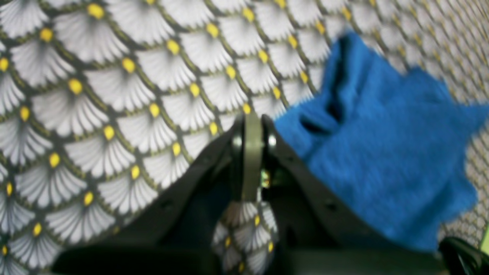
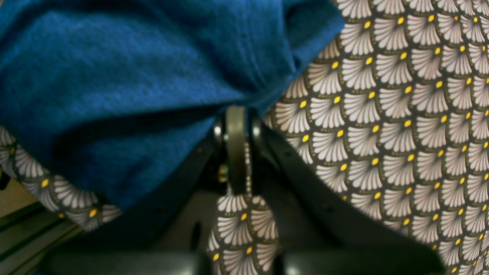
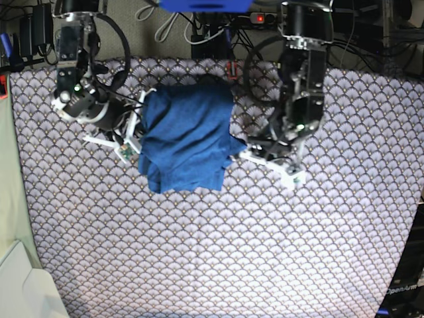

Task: Fold the T-shirt properly
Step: 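Push the bundle's side edge inward with the left gripper to square it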

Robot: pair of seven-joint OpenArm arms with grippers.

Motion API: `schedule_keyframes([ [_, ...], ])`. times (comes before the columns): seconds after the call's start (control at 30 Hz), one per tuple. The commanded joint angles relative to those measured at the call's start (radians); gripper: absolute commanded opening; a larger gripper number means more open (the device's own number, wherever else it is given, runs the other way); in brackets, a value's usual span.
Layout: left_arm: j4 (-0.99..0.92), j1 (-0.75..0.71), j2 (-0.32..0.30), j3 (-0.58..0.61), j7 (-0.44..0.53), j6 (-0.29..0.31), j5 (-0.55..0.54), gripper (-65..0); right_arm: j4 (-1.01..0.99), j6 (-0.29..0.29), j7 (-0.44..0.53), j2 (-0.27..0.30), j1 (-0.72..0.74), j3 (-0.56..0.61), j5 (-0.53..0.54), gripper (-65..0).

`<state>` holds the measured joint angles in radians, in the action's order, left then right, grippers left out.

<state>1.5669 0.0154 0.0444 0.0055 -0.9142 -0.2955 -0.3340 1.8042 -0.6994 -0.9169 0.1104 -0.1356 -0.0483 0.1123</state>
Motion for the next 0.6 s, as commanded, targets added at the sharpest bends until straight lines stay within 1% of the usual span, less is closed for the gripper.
schedule_keyframes([
  [0.0,-0.001,0.027,0.007,0.024,0.017,0.005,-0.012,-64.8,0.015,0.001,0.017,0.008,0.011,-0.003,0.014,-65.0],
  [0.1,-0.066,0.054,0.01,0.058,0.042,0.005,-0.012,-64.8,0.015,0.001,0.017,0.01,0.011,-0.003,0.014,-65.0],
  [0.2,-0.139,0.07,0.036,0.06,0.07,0.005,-0.012,-64.8,0.015,0.001,0.017,0.019,0.006,-0.003,0.014,-65.0],
  [0.37,-0.202,0.07,0.044,0.064,0.136,0.005,-0.012,-64.8,0.015,0.001,0.017,0.038,0.003,-0.003,0.014,-65.0],
  [0.47,-0.227,0.073,0.064,0.061,0.139,0.005,-0.012,-64.8,0.015,0.001,0.017,0.05,0.001,-0.003,0.014,-65.0],
  [0.57,-0.234,0.084,0.068,0.064,0.132,0.005,-0.023,-64.8,0.015,0.001,0.017,0.05,0.001,-0.003,0.014,-65.0],
])
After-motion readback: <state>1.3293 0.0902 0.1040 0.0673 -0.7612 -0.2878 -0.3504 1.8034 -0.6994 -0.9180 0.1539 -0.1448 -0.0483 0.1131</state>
